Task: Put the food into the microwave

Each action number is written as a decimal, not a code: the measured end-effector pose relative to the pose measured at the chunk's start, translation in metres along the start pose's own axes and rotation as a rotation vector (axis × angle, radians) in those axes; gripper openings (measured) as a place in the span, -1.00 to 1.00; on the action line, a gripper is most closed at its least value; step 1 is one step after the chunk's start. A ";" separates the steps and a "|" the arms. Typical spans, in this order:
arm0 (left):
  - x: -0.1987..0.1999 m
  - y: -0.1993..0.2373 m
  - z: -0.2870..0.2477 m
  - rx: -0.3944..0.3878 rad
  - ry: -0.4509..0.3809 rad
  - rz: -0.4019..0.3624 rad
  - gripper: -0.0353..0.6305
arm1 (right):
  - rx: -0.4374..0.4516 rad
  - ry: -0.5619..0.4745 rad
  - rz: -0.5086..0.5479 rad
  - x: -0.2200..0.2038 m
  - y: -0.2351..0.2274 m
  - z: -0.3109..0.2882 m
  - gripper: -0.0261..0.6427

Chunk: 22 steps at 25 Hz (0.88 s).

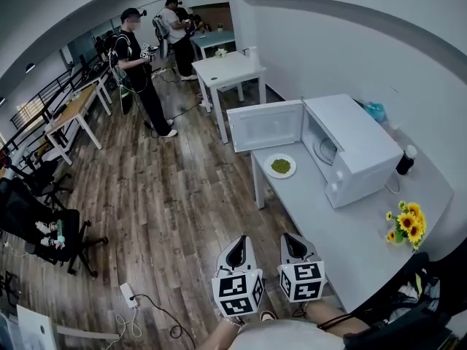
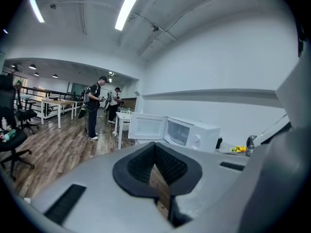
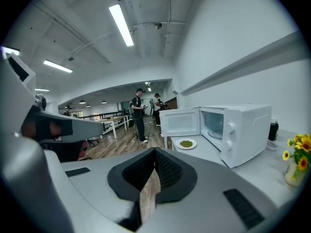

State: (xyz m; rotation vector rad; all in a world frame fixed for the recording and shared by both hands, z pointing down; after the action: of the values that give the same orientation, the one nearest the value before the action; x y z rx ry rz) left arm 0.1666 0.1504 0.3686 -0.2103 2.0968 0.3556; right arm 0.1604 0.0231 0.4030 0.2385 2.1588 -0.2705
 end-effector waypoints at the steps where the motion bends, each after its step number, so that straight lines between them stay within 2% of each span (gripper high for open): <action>1: 0.001 0.002 -0.003 0.003 0.001 0.004 -0.90 | 0.002 0.000 0.001 0.002 -0.001 -0.003 -0.87; 11: 0.005 0.012 -0.030 0.006 0.023 0.019 -0.90 | -0.006 0.022 -0.018 0.008 -0.015 -0.028 -0.87; 22: 0.009 0.013 -0.050 -0.025 0.055 0.013 -0.90 | -0.034 0.042 -0.042 0.009 -0.026 -0.040 -0.87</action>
State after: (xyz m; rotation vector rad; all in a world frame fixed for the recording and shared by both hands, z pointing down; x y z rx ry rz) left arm 0.1183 0.1458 0.3877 -0.2236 2.1501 0.3875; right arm 0.1169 0.0099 0.4206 0.1813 2.2104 -0.2549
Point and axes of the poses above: the fingertips, and each gripper's own axes: z backward along the fingers, y to its left, x out of its top, the point moved 4 cm from there along z, backward along the fingers, and after that the axes turned 15 degrees about y, right-handed, at the moved point
